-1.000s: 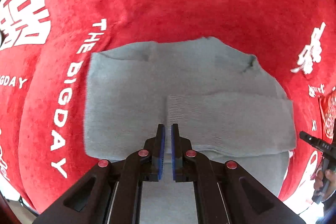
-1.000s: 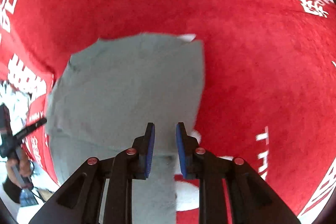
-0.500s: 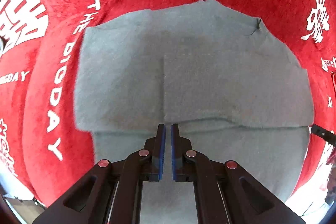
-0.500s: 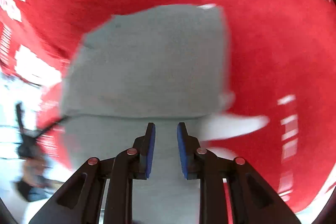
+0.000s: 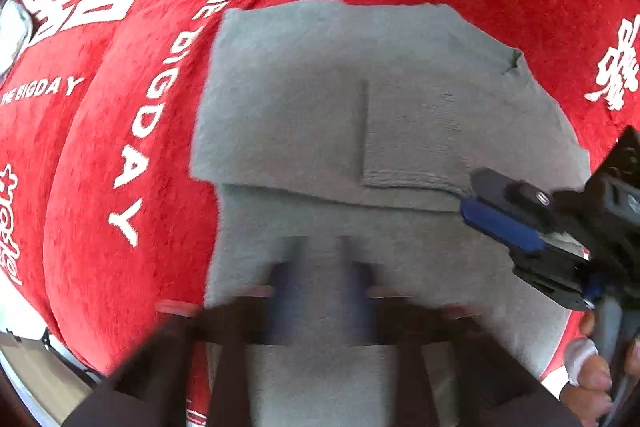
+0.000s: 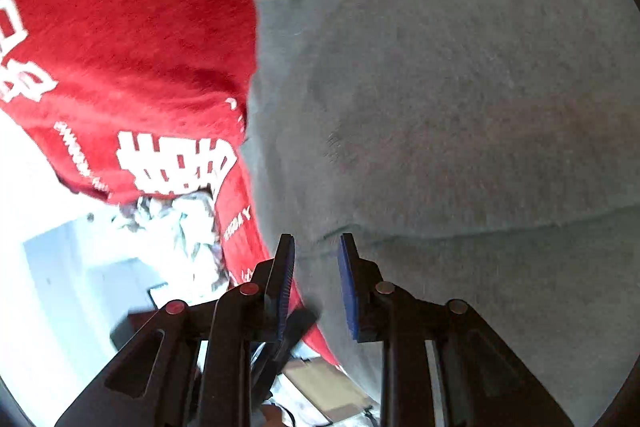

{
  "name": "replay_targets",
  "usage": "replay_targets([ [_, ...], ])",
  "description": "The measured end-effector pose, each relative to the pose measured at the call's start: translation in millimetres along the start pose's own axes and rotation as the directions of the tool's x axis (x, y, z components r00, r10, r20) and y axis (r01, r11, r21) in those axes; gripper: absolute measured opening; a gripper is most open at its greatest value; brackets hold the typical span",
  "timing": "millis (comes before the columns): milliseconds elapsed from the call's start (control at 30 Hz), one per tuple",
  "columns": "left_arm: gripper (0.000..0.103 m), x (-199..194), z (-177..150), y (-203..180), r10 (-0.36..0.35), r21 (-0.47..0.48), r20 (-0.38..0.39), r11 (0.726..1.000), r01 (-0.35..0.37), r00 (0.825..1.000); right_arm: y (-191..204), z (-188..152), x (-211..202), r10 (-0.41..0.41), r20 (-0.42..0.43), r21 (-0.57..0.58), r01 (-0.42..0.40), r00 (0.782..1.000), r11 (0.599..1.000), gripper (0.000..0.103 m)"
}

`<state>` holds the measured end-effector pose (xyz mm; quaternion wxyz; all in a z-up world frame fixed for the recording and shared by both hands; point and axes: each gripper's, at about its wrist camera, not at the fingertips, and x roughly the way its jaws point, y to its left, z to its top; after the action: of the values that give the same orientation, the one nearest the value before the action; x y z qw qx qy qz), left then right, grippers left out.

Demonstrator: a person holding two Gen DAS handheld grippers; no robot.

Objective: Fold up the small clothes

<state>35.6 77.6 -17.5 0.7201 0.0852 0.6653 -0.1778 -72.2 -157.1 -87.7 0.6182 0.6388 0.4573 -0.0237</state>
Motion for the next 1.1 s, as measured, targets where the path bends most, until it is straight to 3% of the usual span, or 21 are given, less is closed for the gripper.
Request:
replay_targets([
  [33,0.103,-3,-2,4,0.014,-0.010,0.016,1.000,-0.013,1.000,-2,-1,-3,-0.007,0.014,0.012,0.007,1.000,1.000,0.045],
  [67,0.103,-9,-4,7,0.026,-0.014,0.052,1.000,-0.025,0.998,-3,-2,-4,0.005,0.030,0.027,-0.006,1.000,1.000,0.047],
  [200,0.103,-10,-4,18,0.043,-0.008,0.056,0.999,-0.043,0.998,1,2,2,-0.010,0.079,0.061,0.006,0.997,0.998,0.046],
  [267,0.103,-11,-3,22,0.059,-0.013,0.055,0.998,-0.058,0.997,6,4,4,-0.029,0.093,0.049,0.024,0.995,0.999,0.008],
  [333,0.103,-12,1,28,0.077,-0.026,0.055,0.997,-0.076,0.996,13,2,7,-0.043,0.096,0.014,0.041,0.994,0.999,0.008],
  [467,0.103,-4,5,45,0.038,-0.078,0.016,0.996,-0.037,0.999,11,-8,16,-0.131,0.063,-0.056,0.135,0.989,0.989,0.008],
  [600,0.103,7,2,44,0.065,-0.043,-0.010,0.997,-0.066,0.998,5,-6,18,-0.143,0.023,-0.068,0.144,0.989,0.987,0.009],
  [667,0.103,6,0,41,0.064,-0.025,-0.004,0.998,-0.064,0.998,14,-9,17,-0.226,-0.015,-0.145,0.221,0.974,0.964,0.010],
  [833,0.103,-7,-2,30,0.055,-0.006,0.029,0.998,-0.055,0.998,18,-29,-13,-0.337,-0.038,-0.311,0.309,0.941,0.899,0.010],
  [900,0.103,-11,-3,24,0.047,0.000,0.034,0.999,-0.047,0.998,8,-35,-37,-0.370,-0.026,-0.326,0.342,0.929,0.881,0.015],
  [967,0.103,-12,-5,17,0.040,0.009,0.029,0.999,-0.041,0.999,-4,-38,-61,-0.395,-0.010,-0.311,0.373,0.919,0.874,0.042],
  [1000,0.103,-12,-5,14,0.040,0.015,0.025,0.999,-0.040,0.999,-12,-38,-76,-0.405,0.005,-0.299,0.388,0.914,0.872,0.048],
  [1100,0.103,-13,-10,1,0.040,0.033,0.012,0.999,-0.040,0.999,-29,-37,-111,-0.428,0.037,-0.261,0.422,0.903,0.868,0.052],
])
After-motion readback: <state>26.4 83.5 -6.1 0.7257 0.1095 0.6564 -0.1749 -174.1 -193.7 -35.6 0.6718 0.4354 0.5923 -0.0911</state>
